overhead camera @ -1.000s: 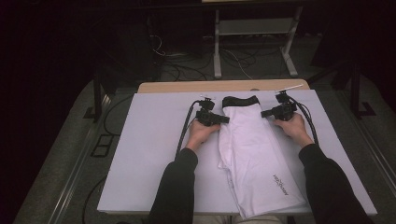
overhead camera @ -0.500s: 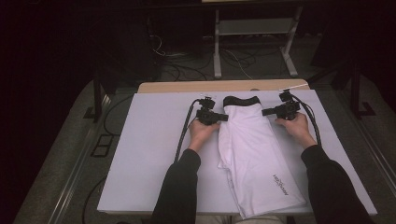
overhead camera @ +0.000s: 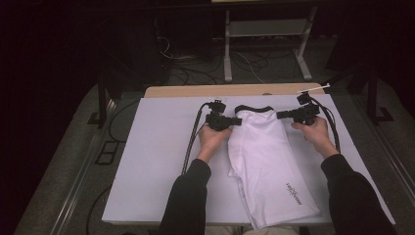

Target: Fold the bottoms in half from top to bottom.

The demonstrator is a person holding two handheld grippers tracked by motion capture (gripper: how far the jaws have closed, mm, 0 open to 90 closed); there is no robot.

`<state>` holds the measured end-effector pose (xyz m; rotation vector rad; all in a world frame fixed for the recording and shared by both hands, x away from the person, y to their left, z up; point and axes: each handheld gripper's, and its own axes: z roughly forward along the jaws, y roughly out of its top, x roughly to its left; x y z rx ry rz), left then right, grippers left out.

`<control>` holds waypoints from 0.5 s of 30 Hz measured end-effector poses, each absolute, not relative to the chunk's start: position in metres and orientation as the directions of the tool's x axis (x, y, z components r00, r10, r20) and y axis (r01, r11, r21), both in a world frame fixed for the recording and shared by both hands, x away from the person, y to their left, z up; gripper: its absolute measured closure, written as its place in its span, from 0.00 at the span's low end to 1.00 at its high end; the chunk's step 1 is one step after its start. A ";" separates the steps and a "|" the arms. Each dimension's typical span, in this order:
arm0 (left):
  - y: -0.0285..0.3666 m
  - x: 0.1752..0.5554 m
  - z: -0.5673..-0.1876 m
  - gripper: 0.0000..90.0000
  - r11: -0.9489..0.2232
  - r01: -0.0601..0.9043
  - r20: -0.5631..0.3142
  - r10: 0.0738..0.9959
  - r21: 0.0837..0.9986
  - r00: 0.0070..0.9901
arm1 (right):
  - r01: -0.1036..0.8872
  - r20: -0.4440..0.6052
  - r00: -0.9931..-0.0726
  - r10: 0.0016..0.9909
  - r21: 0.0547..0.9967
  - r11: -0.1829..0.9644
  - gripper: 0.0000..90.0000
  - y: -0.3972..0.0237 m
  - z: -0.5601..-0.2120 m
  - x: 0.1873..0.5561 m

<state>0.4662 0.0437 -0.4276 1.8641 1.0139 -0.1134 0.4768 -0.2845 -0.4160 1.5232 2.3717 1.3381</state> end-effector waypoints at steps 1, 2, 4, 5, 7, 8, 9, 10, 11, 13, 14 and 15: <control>0.044 0.464 -0.426 0.98 -0.179 0.682 -0.476 0.592 0.709 0.650 | 0.731 0.402 -0.523 0.751 0.664 0.154 0.98 -0.285 -0.415 0.476; 0.044 0.462 -0.426 0.98 -0.180 0.681 -0.477 0.589 0.710 0.652 | 0.729 0.402 -0.525 0.750 0.667 0.152 0.98 -0.285 -0.414 0.474; 0.045 0.458 -0.423 0.98 -0.178 0.679 -0.479 0.583 0.712 0.656 | 0.725 0.402 -0.529 0.747 0.672 0.151 0.98 -0.285 -0.413 0.471; 0.046 0.457 -0.422 0.98 -0.177 0.679 -0.481 0.583 0.712 0.655 | 0.723 0.400 -0.530 0.748 0.674 0.152 0.98 -0.285 -0.412 0.469; 0.047 0.454 -0.419 0.98 -0.174 0.684 -0.490 0.577 0.708 0.654 | 0.722 0.399 -0.529 0.749 0.676 0.150 0.98 -0.285 -0.411 0.467; 0.047 0.452 -0.417 0.98 -0.170 0.683 -0.491 0.576 0.710 0.654 | 0.720 0.397 -0.530 0.749 0.678 0.149 0.98 -0.286 -0.410 0.466; 0.047 0.450 -0.416 0.98 -0.166 0.683 -0.495 0.572 0.711 0.654 | 0.722 0.399 -0.529 0.749 0.676 0.149 0.98 -0.286 -0.409 0.465; 0.047 0.448 -0.414 0.98 -0.161 0.688 -0.503 0.568 0.708 0.651 | 0.719 0.398 -0.528 0.750 0.680 0.146 0.98 -0.287 -0.409 0.464; 0.046 0.446 -0.413 0.98 -0.160 0.691 -0.509 0.563 0.705 0.651 | 0.719 0.399 -0.527 0.750 0.680 0.143 0.98 -0.287 -0.408 0.463; 0.044 0.441 -0.410 0.98 -0.163 0.693 -0.513 0.559 0.702 0.651 | 0.718 0.396 -0.527 0.752 0.682 0.144 0.98 -0.287 -0.407 0.461; 0.044 0.440 -0.408 0.98 -0.164 0.694 -0.514 0.558 0.701 0.652 | 0.717 0.393 -0.526 0.754 0.681 0.145 0.98 -0.287 -0.406 0.460; 0.043 0.438 -0.406 0.98 -0.167 0.695 -0.515 0.556 0.699 0.652 | 0.718 0.393 -0.527 0.753 0.681 0.147 0.98 -0.287 -0.406 0.459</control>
